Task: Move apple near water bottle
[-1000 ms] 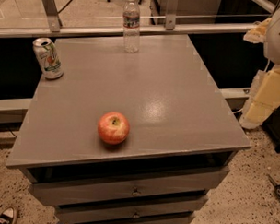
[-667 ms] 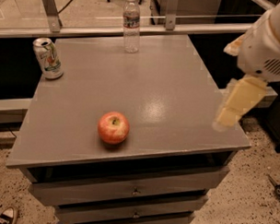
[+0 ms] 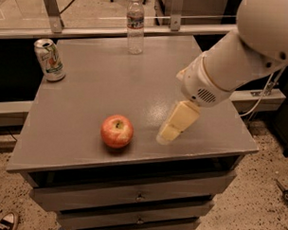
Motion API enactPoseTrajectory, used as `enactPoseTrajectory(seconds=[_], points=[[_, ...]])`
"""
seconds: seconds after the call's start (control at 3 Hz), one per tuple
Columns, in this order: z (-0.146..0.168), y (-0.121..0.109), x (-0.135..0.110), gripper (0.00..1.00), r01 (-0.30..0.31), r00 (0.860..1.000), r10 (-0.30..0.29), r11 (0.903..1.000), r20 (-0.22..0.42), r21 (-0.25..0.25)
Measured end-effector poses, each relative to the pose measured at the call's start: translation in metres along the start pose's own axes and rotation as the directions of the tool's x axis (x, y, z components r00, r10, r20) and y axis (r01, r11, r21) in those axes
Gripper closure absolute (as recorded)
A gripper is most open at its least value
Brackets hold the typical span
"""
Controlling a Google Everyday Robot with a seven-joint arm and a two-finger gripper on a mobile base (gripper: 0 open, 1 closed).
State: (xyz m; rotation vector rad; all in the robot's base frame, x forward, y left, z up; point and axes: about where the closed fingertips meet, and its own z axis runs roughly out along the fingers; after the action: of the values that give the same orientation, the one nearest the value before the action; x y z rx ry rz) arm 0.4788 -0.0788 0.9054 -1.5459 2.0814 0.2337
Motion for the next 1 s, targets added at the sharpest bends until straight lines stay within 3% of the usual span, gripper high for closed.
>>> enactPoseTrajectory(seconds=[0.33,1.0], points=[[0.05,0.011,-0.032,0.0,-0.022,0.993,0.026,0.9992,0.119,-0.033],[0.076,0.038,-0.056,0.0,-0.044,0.977,0.063,0.9944,0.205,-0.096]])
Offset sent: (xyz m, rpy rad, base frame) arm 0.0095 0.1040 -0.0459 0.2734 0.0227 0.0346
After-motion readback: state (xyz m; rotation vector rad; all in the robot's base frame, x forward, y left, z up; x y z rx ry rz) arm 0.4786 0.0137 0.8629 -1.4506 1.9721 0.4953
